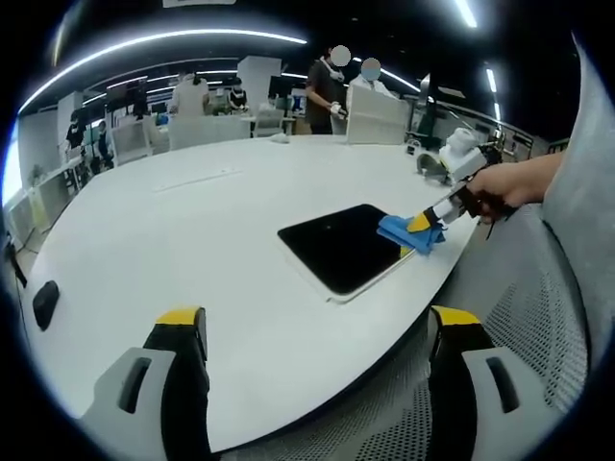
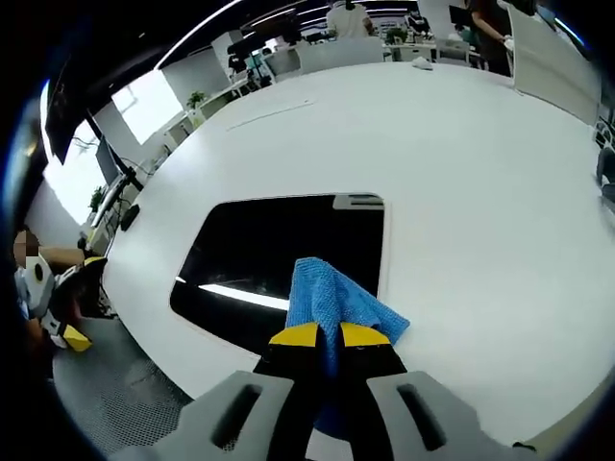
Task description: Wipe the mirror surface with the cleaning cloth until all visible marks leave the cleaned area.
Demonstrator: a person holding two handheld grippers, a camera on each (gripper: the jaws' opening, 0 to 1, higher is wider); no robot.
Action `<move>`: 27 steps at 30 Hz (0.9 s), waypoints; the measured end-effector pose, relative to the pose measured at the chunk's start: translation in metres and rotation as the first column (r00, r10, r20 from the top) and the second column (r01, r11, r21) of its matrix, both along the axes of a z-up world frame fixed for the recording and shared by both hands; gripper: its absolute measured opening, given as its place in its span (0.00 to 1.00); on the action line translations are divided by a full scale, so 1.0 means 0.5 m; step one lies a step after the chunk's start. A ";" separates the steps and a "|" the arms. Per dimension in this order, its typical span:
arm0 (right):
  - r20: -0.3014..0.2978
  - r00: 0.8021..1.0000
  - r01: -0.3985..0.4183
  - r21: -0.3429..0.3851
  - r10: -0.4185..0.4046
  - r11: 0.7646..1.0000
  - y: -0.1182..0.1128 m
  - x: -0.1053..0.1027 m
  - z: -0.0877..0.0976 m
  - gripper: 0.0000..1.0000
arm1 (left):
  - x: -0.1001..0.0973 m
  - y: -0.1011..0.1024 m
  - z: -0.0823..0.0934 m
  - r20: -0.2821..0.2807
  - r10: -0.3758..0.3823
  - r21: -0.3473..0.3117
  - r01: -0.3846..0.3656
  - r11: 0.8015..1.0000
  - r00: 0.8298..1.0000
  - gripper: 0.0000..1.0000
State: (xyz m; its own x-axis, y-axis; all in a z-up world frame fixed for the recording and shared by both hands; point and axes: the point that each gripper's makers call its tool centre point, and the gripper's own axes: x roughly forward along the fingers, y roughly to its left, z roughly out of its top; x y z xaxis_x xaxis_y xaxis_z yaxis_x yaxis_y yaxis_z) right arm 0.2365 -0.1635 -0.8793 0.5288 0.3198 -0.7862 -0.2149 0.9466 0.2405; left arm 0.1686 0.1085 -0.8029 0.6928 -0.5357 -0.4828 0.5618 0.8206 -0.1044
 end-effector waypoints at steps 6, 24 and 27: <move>0.010 1.000 0.006 0.002 -0.006 1.000 -0.001 0.027 -0.001 0.01 | -0.001 -0.002 0.002 0.000 0.000 0.000 0.000 1.000 1.000 0.96; 0.015 1.000 -0.004 -0.007 0.004 1.000 -0.011 0.123 0.000 0.01 | -0.001 -0.001 -0.006 -0.019 0.001 -0.004 -0.002 1.000 1.000 0.98; 0.016 1.000 -0.005 -0.010 0.005 1.000 -0.011 0.135 0.000 0.01 | -0.002 -0.001 -0.012 -0.036 0.002 -0.005 -0.002 1.000 0.999 0.99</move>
State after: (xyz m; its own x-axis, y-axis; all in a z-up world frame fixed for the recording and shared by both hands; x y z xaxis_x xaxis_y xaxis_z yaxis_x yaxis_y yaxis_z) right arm 0.3039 -0.1689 -0.8792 0.5399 0.3147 -0.7806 -0.2232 0.9478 0.2277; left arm 0.1677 0.1081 -0.8089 0.6762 -0.5371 -0.5043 0.5561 0.8211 -0.1288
